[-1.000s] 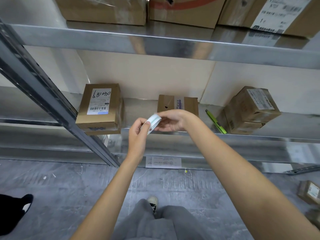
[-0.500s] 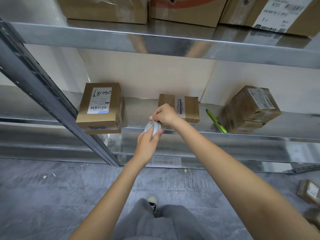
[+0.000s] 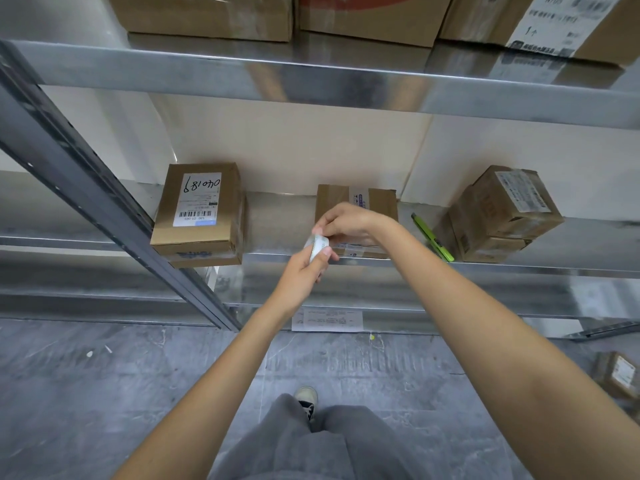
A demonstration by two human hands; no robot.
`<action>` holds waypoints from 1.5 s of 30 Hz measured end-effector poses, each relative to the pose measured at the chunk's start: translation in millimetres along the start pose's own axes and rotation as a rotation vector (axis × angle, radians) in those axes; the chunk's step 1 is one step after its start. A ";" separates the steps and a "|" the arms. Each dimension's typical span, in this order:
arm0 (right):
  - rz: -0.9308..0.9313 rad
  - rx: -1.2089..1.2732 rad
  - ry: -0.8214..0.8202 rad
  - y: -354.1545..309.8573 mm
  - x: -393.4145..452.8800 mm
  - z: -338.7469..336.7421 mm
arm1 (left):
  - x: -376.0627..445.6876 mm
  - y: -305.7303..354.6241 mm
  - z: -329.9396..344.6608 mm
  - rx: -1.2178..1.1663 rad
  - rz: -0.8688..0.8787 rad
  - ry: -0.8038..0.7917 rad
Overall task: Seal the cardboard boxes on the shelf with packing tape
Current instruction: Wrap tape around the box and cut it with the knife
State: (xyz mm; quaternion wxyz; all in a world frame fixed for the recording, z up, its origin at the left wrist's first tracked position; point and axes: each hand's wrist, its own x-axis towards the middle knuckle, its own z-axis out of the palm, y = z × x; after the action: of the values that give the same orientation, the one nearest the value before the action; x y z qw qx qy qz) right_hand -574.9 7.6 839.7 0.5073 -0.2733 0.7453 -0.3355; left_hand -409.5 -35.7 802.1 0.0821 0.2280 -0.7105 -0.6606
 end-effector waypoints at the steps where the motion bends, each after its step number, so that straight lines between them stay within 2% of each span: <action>1: 0.004 0.049 -0.035 1.8 0.2 -5.8 | 0.6 0.0 -1.6 0.006 0.002 -0.008; 4: 0.025 0.090 -0.117 2.6 -0.2 -19.7 | 0.9 4.7 -2.6 0.025 0.022 -0.054; 7: 0.009 0.035 -0.061 -2.2 -4.8 -20.6 | 2.4 7.6 0.5 0.019 0.042 -0.066; 10: -0.030 -0.032 0.010 1.3 -1.0 -14.6 | 6.8 7.9 2.1 -0.042 0.034 0.000; 13: -0.047 -0.086 0.073 4.2 1.0 -16.9 | 12.9 9.0 0.8 -0.105 -0.050 0.083; 20: 0.008 -0.196 0.035 -7.2 5.5 -25.6 | 30.4 16.4 5.7 -0.121 -0.136 0.195; 23: 0.007 -0.171 -0.015 -11.4 4.0 -28.6 | 24.8 13.7 9.1 -0.126 -0.062 0.186; 26: -0.019 -0.050 0.011 -12.6 0.9 -35.7 | 12.5 9.2 6.5 -0.190 0.051 0.177; 29: 0.022 -0.079 -0.001 -12.1 1.2 -40.6 | 4.2 8.9 6.7 -0.203 0.073 0.072; 32: 0.064 -0.297 -0.025 -11.9 5.7 -44.5 | 1.6 10.0 13.0 -0.113 0.014 0.029; 35: 0.016 -0.320 0.069 -20.6 6.9 -55.5 | 4.5 3.1 16.0 0.007 -0.045 0.080; 41: -0.142 -0.429 0.115 -37.2 11.9 -77.5 | 16.0 2.1 23.0 -0.070 -0.315 0.199; 45: -0.217 -0.483 0.133 -41.6 22.2 -89.4 | 23.1 11.0 33.3 -0.054 -0.365 0.248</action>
State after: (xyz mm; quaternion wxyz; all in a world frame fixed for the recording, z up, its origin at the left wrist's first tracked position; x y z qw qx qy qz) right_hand -663.6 -15.1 882.6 0.3382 -0.4421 0.8018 -0.2176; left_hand -446.2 -15.5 804.8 0.0540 0.4302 -0.6241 -0.6500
